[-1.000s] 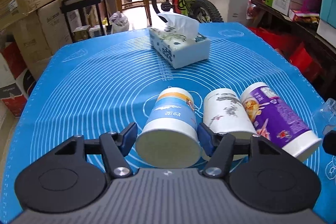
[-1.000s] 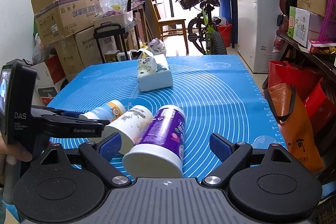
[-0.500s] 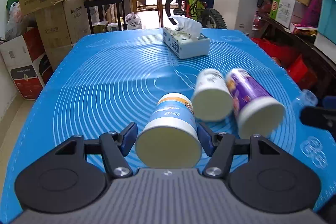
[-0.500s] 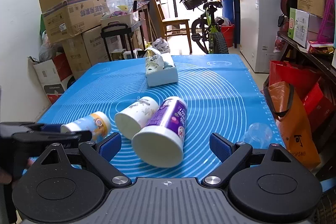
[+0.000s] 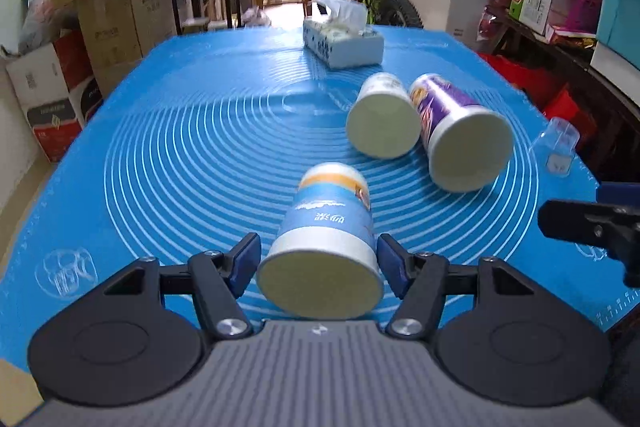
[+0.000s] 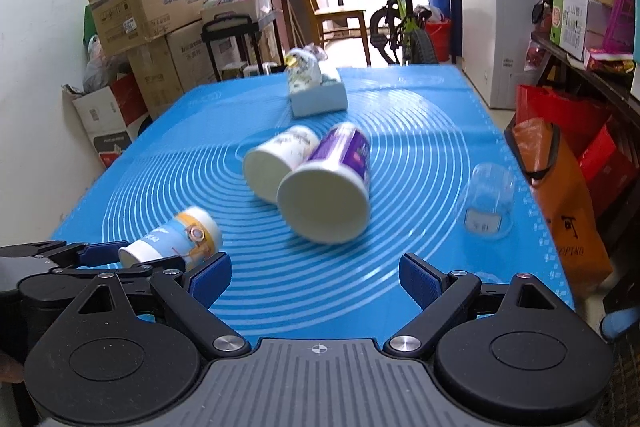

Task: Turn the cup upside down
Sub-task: 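Move the right gripper toward the blue-and-yellow cup lying on its side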

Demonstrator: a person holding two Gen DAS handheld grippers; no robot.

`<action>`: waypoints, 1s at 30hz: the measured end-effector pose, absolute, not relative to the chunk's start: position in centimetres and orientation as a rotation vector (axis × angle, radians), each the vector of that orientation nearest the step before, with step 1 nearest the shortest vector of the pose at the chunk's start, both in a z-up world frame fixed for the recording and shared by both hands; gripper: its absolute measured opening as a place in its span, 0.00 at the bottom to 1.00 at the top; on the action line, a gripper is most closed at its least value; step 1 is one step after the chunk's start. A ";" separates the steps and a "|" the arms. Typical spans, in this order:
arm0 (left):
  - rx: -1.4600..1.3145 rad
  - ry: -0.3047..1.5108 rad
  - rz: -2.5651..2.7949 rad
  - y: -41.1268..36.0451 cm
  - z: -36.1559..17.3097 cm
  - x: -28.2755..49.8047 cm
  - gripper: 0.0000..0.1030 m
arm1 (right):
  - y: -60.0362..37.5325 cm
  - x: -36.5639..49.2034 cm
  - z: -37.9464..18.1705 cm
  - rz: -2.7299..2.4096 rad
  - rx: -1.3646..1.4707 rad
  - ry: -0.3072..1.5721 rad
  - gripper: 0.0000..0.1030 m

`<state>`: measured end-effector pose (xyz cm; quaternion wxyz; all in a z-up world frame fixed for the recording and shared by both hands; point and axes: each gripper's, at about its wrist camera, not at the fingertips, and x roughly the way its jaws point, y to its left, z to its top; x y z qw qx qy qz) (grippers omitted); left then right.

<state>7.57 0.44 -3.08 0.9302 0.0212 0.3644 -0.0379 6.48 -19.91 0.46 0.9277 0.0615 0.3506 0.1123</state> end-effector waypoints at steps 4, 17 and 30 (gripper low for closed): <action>0.045 0.755 -0.079 0.3 -3.1 7.4 0.66 | -19.6 6.2 -0.1 0.231 0.117 0.741 0.89; 0.032 0.784 -0.085 0.7 -3.3 6.7 0.90 | -19.0 6.3 -0.3 0.241 0.104 0.765 0.89; 0.046 0.683 -0.078 2.7 1.8 5.9 0.92 | -17.5 8.0 2.8 0.325 0.152 0.756 0.89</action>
